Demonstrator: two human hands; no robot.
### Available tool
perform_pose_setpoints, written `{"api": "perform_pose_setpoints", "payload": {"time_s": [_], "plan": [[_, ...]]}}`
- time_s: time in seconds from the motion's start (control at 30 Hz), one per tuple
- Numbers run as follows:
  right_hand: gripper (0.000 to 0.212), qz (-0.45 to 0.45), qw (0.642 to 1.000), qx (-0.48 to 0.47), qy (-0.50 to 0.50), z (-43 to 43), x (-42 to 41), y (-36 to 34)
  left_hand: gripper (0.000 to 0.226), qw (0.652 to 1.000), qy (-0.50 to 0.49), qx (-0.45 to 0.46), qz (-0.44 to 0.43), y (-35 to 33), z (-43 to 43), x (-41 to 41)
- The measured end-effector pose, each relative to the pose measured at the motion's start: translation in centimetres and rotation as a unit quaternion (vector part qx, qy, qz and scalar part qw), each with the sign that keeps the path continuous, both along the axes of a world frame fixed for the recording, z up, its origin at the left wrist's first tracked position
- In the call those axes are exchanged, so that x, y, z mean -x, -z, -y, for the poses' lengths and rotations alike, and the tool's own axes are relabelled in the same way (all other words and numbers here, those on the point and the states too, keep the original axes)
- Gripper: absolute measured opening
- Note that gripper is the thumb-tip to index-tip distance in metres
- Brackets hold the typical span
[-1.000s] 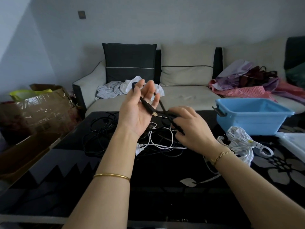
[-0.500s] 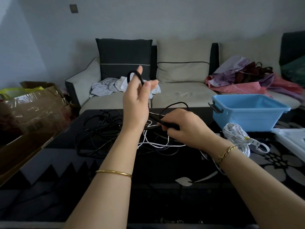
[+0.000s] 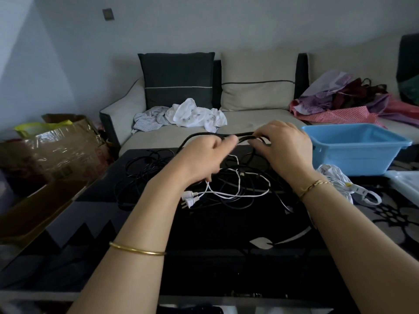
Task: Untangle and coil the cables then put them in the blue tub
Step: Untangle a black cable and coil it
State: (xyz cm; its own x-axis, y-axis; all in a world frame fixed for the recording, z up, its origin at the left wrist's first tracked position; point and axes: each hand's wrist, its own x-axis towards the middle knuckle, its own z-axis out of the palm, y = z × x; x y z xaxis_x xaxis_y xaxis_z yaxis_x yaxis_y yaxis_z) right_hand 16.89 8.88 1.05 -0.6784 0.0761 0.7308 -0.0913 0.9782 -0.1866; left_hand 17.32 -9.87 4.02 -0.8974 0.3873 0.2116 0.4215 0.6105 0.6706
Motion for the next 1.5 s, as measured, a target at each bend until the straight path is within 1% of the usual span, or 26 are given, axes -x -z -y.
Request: {"api": "perform_pose_setpoints", "payload": {"time_s": [0.03,0.07,0.13,0.2,0.3,0.4,0.43,0.47,0.5,0.57,0.63,0.67,0.73,0.77,0.83,0.93,1.0,1.03,1.07,1.13,1.17,1.23,1.3,1.4,1.43,1.5], "plan": [[0.027,0.0,1.0,0.006,-0.006,0.3,0.2,0.0,0.048,0.999,0.029,-0.012,0.04,0.1,0.1,-0.5],[0.027,0.002,1.0,0.011,-0.009,0.5,0.4,0.2,0.039,0.996,0.051,-0.026,0.064,0.2,0.1,-0.9],[0.025,0.027,0.999,0.037,-0.02,0.8,1.0,0.8,0.029,0.988,0.07,-0.093,0.105,-0.1,0.4,-1.3],[0.024,0.073,0.989,0.116,-0.049,0.4,1.9,2.0,0.032,0.965,0.082,-0.198,0.15,-0.7,1.1,-1.2],[0.034,0.133,0.958,0.242,-0.079,-0.2,2.8,4.6,0.04,0.915,0.091,-0.327,0.22,-1.3,2.1,-1.0],[0.036,0.213,0.923,0.314,-0.057,-0.8,3.1,6.3,0.052,0.881,0.088,-0.374,0.275,-1.5,2.1,-0.8],[0.036,0.239,0.92,0.308,-0.037,-0.9,3.1,6.4,0.055,0.876,0.086,-0.379,0.287,-1.6,1.9,-0.7],[0.035,0.251,0.925,0.285,-0.009,-1.0,3.1,6.3,0.056,0.874,0.084,-0.379,0.293,-1.6,1.8,-0.6],[0.035,0.234,0.937,0.258,0.021,-0.9,2.9,6.1,0.054,0.875,0.082,-0.375,0.294,-1.6,1.6,-0.5],[0.037,0.132,0.967,0.216,0.037,-0.3,2.1,4.6,0.05,0.88,0.082,-0.361,0.297,-1.5,1.3,-0.6],[0.045,0.017,0.978,0.204,-0.036,0.9,1.3,2.8,0.049,0.879,0.09,-0.352,0.31,-1.3,1.0,-0.6],[0.047,-0.006,0.973,0.214,-0.089,1.6,1.0,2.0,0.049,0.874,0.098,-0.352,0.321,-1.3,0.9,-0.6],[0.038,-0.006,0.952,0.246,-0.18,2.7,0.5,1.0,0.048,0.857,0.126,-0.361,0.345,-1.1,0.8,-0.6],[0.03,-0.007,0.944,0.258,-0.203,3.0,0.4,0.8,0.048,0.846,0.145,-0.372,0.355,-1.0,0.7,-0.6],[0.02,-0.018,0.941,0.263,-0.213,3.3,0.2,0.9,0.049,0.819,0.182,-0.402,0.367,-0.6,0.8,-0.6],[0.013,0.011,0.93,0.283,-0.235,3.3,0.1,1.2,0.051,0.785,0.233,-0.443,0.365,-0.1,0.4,-0.3],[0.014,0.047,0.924,0.293,-0.242,3.3,0.1,1.3,0.051,0.759,0.26,-0.472,0.365,0.2,-0.1,-0.1],[0.016,0.07,0.923,0.291,-0.242,3.2,0.3,1.5,0.051,0.739,0.275,-0.491,0.369,0.3,-0.4,0.1],[0.015,0.096,0.927,0.274,-0.236,3.0,0.4,1.6,0.051,0.717,0.29,-0.513,0.372,0.4,-0.6,0.3],[0.012,0.152,0.946,0.202,-0.205,2.7,0.6,2.1,0.052,0.678,0.317,-0.554,0.365,0.4,-1.0,0.6],[0.01,0.174,0.949,0.178,-0.195,2.7,0.7,2.5,0.052,0.663,0.323,-0.574,0.357,0.3,-1.2,0.7],[0.012,0.201,0.945,0.17,-0.196,2.7,0.7,3.0,0.053,0.642,0.311,-0.617,0.333,0.0,-1.8,0.9],[0.011,0.211,0.941,0.169,-0.205,3.1,0.6,3.0,0.046,0.637,0.286,-0.657,0.284,-0.2,-2.3,1.3],[0.01,0.223,0.931,0.178,-0.229,3.8,0.3,2.4,0.017,0.658,0.257,-0.676,0.209,-0.2,-2.4,2.1],[0.009,0.225,0.929,0.178,-0.235,4.2,0.2,2.2,0.016,0.67,0.24,-0.677,0.187,-0.2,-2.4,2.3],[0.003,0.229,0.926,0.171,-0.247,4.9,0.0,1.6,0.023,0.701,0.19,-0.672,0.143,0.0,-2.5,2.5]]}}
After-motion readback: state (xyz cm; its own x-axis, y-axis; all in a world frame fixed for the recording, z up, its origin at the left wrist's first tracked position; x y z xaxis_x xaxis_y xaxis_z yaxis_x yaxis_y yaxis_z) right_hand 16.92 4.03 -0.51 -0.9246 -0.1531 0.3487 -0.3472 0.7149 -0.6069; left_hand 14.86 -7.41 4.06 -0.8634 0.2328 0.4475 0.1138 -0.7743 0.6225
